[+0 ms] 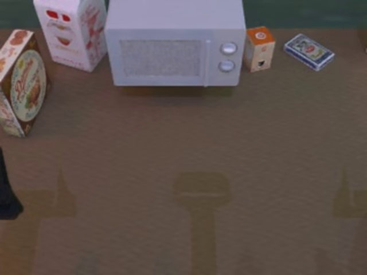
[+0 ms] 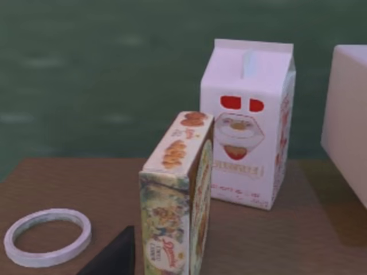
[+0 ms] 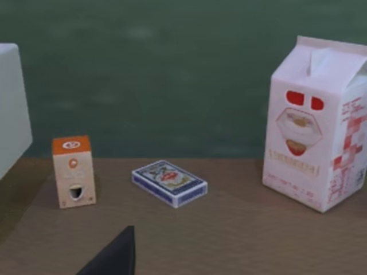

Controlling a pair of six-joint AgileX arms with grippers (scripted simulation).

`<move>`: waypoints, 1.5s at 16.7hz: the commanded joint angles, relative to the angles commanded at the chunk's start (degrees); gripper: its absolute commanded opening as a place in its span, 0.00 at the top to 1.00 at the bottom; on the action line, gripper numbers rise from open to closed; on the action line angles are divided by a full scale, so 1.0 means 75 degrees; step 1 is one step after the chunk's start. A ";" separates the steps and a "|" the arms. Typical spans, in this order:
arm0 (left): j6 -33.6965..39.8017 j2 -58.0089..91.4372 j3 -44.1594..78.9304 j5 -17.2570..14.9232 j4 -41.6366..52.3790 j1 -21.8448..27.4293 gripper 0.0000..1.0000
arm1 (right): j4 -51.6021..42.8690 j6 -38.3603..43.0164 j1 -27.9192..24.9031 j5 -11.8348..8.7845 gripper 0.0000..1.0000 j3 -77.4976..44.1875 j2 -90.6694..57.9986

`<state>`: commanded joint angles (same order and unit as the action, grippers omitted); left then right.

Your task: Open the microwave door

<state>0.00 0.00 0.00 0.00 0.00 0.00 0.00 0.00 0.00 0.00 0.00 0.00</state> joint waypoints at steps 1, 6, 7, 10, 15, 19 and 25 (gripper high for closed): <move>0.0000 0.0000 0.0000 0.0000 0.0000 0.0000 0.00 | 0.0000 0.0000 0.0000 0.0000 0.00 0.0000 0.0000; 0.0108 0.0597 0.0660 0.0003 0.0430 0.0202 0.00 | 0.0000 0.0000 0.0000 0.0000 0.00 0.0000 0.0000; 0.0162 0.0909 0.0989 0.0011 0.0651 0.0299 0.00 | 0.0000 0.0000 0.0000 0.0000 0.00 0.0000 0.0000; 0.0386 0.2211 0.2292 0.0070 0.1565 0.0679 0.00 | 0.0000 0.0000 0.0000 0.0000 0.00 0.0000 0.0000; 0.0927 0.5360 0.5247 0.0305 0.3723 0.1529 0.00 | 0.0000 0.0000 0.0000 0.0000 0.00 0.0000 0.0000; 0.1487 0.8447 0.8110 0.0612 0.5748 0.2324 0.00 | 0.0000 0.0000 0.0000 0.0000 0.00 0.0000 0.0000; 0.2494 1.3206 1.2865 0.1208 0.8620 0.3525 0.00 | 0.0000 0.0000 0.0000 0.0000 0.00 0.0000 0.0000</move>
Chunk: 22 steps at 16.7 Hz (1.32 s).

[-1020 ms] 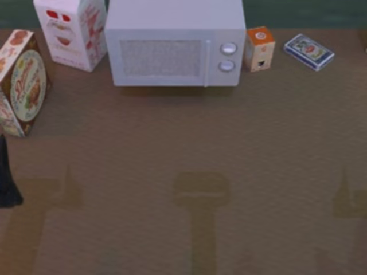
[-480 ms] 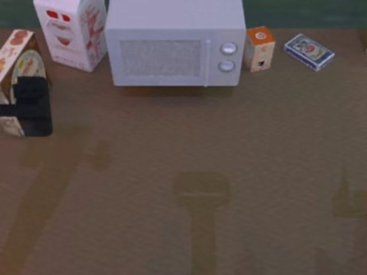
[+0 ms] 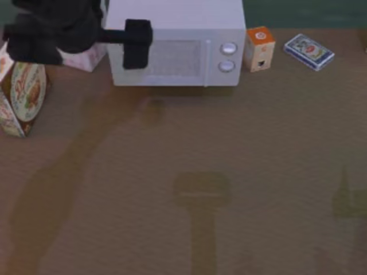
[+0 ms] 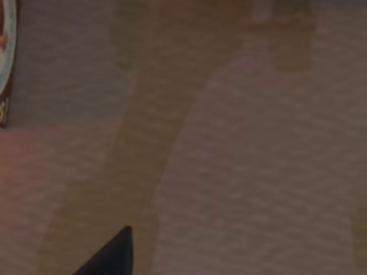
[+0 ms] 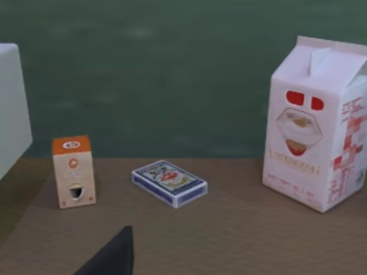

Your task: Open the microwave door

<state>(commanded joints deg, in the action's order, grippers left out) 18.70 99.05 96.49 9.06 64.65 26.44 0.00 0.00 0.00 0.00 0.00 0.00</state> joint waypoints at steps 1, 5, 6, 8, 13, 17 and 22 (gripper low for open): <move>0.0181 0.0737 0.0816 0.0107 0.0409 0.0187 0.00 | 0.0000 0.0000 0.0000 0.0000 0.00 0.0000 0.0000; 0.0915 0.3298 0.4021 0.0530 0.1687 0.0851 0.00 | 0.0000 0.0000 0.0000 0.0000 0.00 0.0000 0.0000; 0.1093 0.3825 0.4775 0.0630 0.1913 0.0992 0.00 | 0.0000 0.0000 0.0000 0.0000 0.00 0.0000 0.0000; 0.1437 0.4754 0.6196 0.0821 0.2275 0.1248 0.00 | 0.0000 0.0000 0.0000 0.0000 0.00 0.0000 0.0000; 0.2102 0.6154 0.8713 0.1182 0.2641 0.1669 0.00 | 0.0000 0.0000 0.0000 0.0000 0.00 0.0000 0.0000; 0.2292 0.6456 0.9336 0.1283 0.2663 0.1772 0.00 | 0.0000 0.0000 0.0000 0.0000 0.00 0.0000 0.0000; 0.2284 0.6435 0.9316 0.1271 0.2656 0.1729 0.00 | 0.0000 0.0000 0.0000 0.0000 0.00 0.0000 0.0000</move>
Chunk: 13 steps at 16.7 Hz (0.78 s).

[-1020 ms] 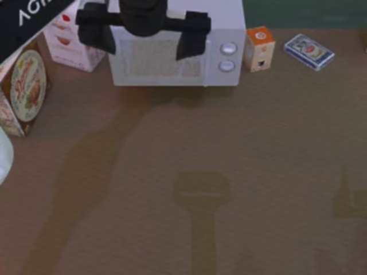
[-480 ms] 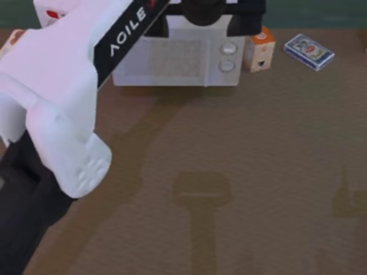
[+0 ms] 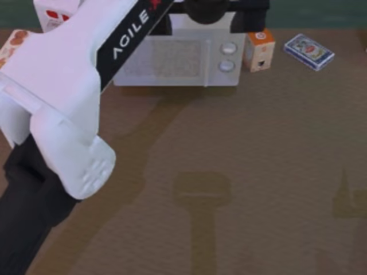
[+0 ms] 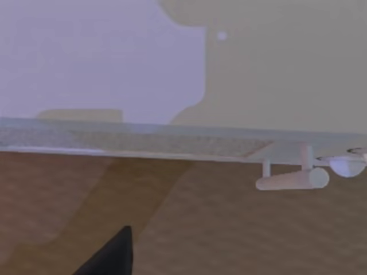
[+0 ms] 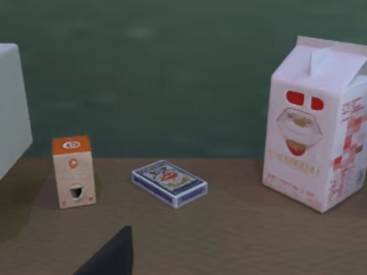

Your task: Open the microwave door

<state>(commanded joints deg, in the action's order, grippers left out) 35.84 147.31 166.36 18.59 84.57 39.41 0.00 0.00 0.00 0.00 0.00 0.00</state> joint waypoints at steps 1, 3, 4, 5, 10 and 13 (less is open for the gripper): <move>-0.0010 0.0008 -0.0025 -0.0004 -0.0025 -0.0004 0.00 | 0.0000 0.0000 0.0000 0.0000 0.00 0.0000 0.0000; -0.0080 0.0088 -0.0253 -0.0034 -0.0313 -0.0061 0.00 | 0.0000 0.0000 0.0000 0.0000 0.00 0.0000 0.0000; -0.0127 0.0153 -0.0421 -0.0055 -0.0570 -0.0109 0.00 | 0.0000 0.0000 0.0000 0.0000 0.00 0.0000 0.0000; -0.0178 0.0232 -0.0606 -0.0078 -0.0880 -0.0164 0.00 | 0.0000 0.0000 0.0000 0.0000 0.00 0.0000 0.0000; -0.0353 0.0528 -0.1225 -0.0160 -0.1833 -0.0346 0.00 | 0.0000 0.0000 0.0000 0.0000 0.00 0.0000 0.0000; -0.0353 0.0528 -0.1225 -0.0160 -0.1833 -0.0346 0.00 | 0.0000 0.0000 0.0000 0.0000 0.00 0.0000 0.0000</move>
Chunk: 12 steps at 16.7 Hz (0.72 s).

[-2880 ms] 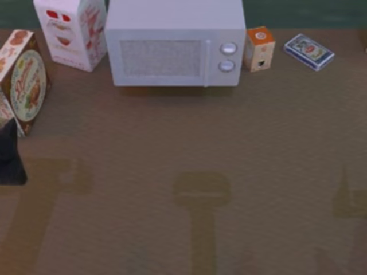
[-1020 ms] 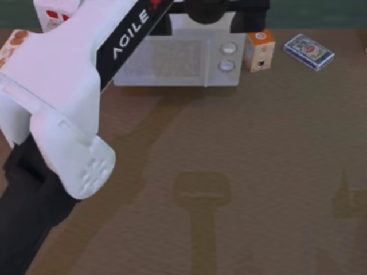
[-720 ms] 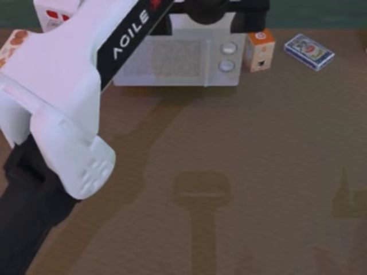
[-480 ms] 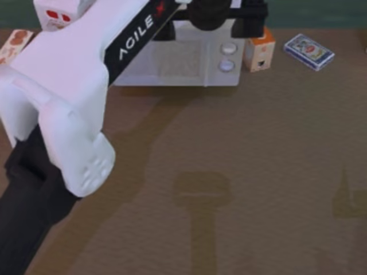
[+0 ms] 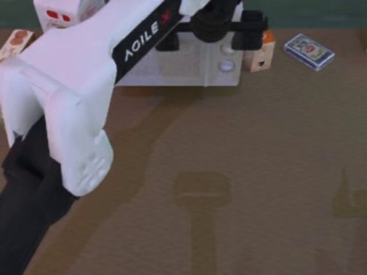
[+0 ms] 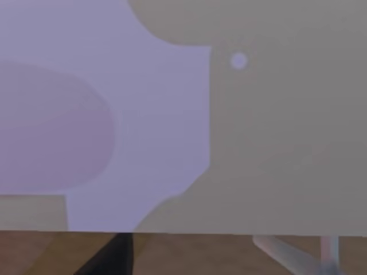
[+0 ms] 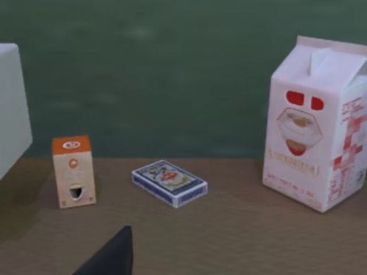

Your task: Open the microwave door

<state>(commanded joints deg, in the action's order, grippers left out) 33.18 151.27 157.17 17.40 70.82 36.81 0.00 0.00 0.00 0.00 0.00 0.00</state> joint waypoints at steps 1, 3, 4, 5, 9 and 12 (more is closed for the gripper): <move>0.0000 0.0000 0.0000 0.0000 0.0000 0.0000 0.08 | 0.0000 0.0000 0.0000 0.0000 0.00 0.0000 0.0000; 0.0000 0.0000 0.0000 0.0000 0.0000 0.0000 0.23 | 0.0000 0.0000 0.0000 0.0000 0.00 0.0000 0.0000; 0.0000 0.0000 0.0000 0.0000 0.0000 0.0000 0.30 | 0.0000 0.0000 0.0000 0.0000 0.00 0.0000 0.0000; 0.0000 0.0000 0.0000 0.0000 0.0000 0.0000 0.38 | 0.0000 0.0000 0.0000 0.0000 0.00 0.0000 0.0000; 0.0000 0.0000 0.0000 0.0000 0.0000 0.0000 0.68 | 0.0000 0.0000 0.0000 0.0000 0.00 0.0000 0.0000; 0.0000 0.0000 0.0000 0.0000 0.0000 0.0000 0.90 | 0.0000 0.0000 0.0000 0.0000 0.00 0.0000 0.0000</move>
<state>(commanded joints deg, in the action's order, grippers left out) 33.18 151.27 157.17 17.40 70.82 36.81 0.00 0.00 0.00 0.00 0.00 0.00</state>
